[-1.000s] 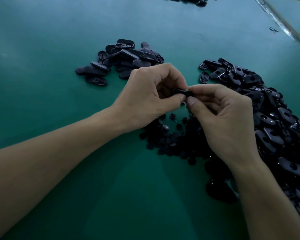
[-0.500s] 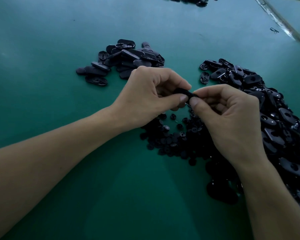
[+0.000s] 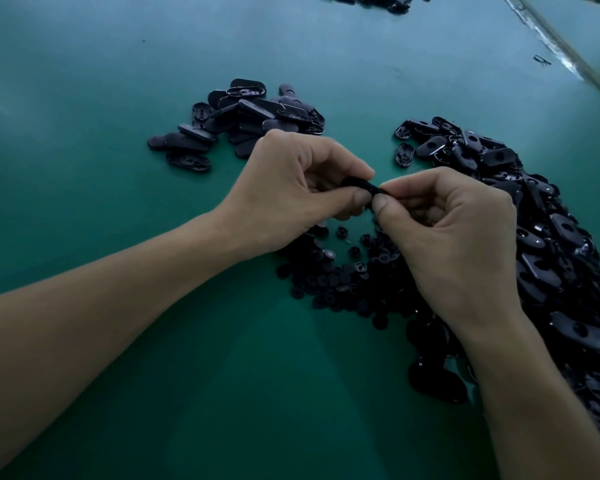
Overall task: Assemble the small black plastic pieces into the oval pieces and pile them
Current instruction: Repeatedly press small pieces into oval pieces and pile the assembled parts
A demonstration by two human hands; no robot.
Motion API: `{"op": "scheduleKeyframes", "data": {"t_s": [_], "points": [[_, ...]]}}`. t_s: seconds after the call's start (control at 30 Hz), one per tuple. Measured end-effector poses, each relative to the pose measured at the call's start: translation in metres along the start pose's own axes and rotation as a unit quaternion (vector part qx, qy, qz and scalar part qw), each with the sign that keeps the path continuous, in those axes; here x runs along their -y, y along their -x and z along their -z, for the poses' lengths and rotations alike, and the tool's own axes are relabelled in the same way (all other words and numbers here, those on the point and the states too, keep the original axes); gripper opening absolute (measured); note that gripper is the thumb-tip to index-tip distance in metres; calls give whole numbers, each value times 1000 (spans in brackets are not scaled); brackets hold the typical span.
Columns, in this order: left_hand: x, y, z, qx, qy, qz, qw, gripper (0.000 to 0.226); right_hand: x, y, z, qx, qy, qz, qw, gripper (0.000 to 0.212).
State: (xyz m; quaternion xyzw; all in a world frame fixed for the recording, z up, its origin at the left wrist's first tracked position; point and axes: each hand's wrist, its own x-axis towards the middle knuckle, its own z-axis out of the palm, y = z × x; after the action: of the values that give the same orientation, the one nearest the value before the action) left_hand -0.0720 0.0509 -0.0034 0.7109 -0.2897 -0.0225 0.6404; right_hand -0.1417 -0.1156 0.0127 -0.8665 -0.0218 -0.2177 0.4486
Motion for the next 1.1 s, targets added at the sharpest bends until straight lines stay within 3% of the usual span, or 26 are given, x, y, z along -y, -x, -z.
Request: {"op": "scheduleKeyframes", "data": {"t_s": [0.4, 0.7, 0.93, 1.1], "points": [[0, 1, 1, -12, -11, 10, 1000, 19, 0, 0, -1, 10, -34, -16, 999, 16], [5, -2, -1, -38, -2, -6, 999, 19, 3, 0, -2, -27, 15, -19, 999, 25], [5, -4, 2, -118, 41, -22, 992, 22, 0, -3, 7, -111, 140, -42, 983, 34], [8, -9, 6, -207, 70, 4, 976, 16, -3, 0, 12, -12, 291, -116, 950, 38]]}}
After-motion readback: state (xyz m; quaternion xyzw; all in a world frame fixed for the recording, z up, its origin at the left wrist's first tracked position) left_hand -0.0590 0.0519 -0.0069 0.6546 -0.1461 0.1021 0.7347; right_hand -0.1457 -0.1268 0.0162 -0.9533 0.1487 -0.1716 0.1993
